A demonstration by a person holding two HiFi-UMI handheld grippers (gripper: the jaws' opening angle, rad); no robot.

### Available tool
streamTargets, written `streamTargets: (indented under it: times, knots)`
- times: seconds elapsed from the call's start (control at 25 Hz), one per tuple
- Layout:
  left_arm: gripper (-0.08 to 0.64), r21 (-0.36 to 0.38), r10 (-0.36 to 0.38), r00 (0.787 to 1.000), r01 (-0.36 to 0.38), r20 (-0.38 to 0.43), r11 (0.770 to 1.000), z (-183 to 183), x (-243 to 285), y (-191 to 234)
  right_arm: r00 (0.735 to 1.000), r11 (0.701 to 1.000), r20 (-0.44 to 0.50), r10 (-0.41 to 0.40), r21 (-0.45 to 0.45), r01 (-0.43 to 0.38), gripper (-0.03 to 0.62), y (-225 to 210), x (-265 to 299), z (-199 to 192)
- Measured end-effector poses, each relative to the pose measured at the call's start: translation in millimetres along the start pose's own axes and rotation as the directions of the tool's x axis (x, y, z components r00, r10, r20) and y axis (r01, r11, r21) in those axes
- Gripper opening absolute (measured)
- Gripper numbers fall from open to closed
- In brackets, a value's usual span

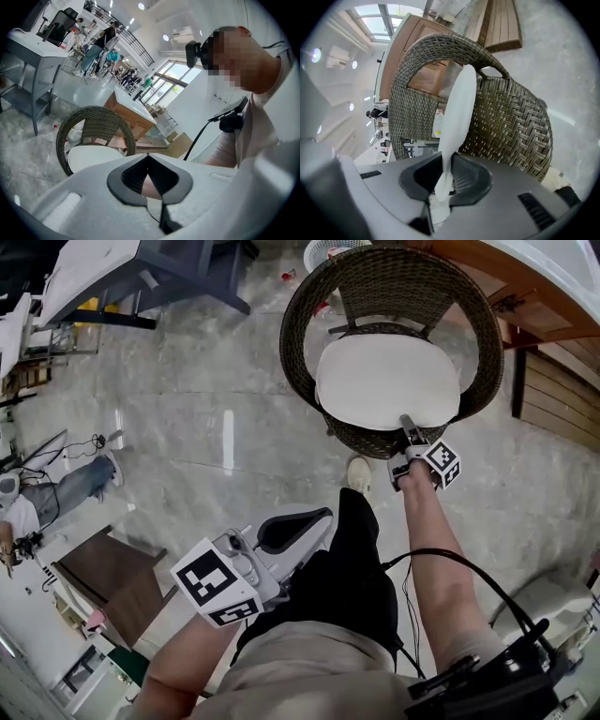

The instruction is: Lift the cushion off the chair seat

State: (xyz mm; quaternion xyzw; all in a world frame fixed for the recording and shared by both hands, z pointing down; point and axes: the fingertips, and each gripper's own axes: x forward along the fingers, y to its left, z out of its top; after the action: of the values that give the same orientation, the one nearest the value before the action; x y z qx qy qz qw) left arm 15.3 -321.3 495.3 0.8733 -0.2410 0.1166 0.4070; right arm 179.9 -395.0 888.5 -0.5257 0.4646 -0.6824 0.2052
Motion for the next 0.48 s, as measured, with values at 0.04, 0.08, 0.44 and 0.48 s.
streamTargets:
  times: [0.04,0.08,0.44,0.48]
  knots:
    - [0.006,-0.002,-0.007,1.000,0.007,0.009,1.000,1,-4,-4,1.000,1.000,0.003,0.012,-0.004,-0.012,0.060,8,-5,0]
    - [0.006,-0.004,-0.014,1.000,0.014,0.021,1.000,2,-9,-9,1.000,1.000,0.007,0.022,-0.008,-0.022,0.060,15,-11,0]
    - [0.006,-0.008,-0.052,0.994,0.053,0.096,0.999,2,-63,-53,0.995,0.994,0.020,0.094,-0.059,-0.092,0.058,81,-88,-19]
    - [0.006,-0.011,-0.054,0.993,0.055,0.105,0.998,2,-71,-58,0.995,0.993,0.014,0.103,-0.063,-0.102,0.058,88,-99,-26]
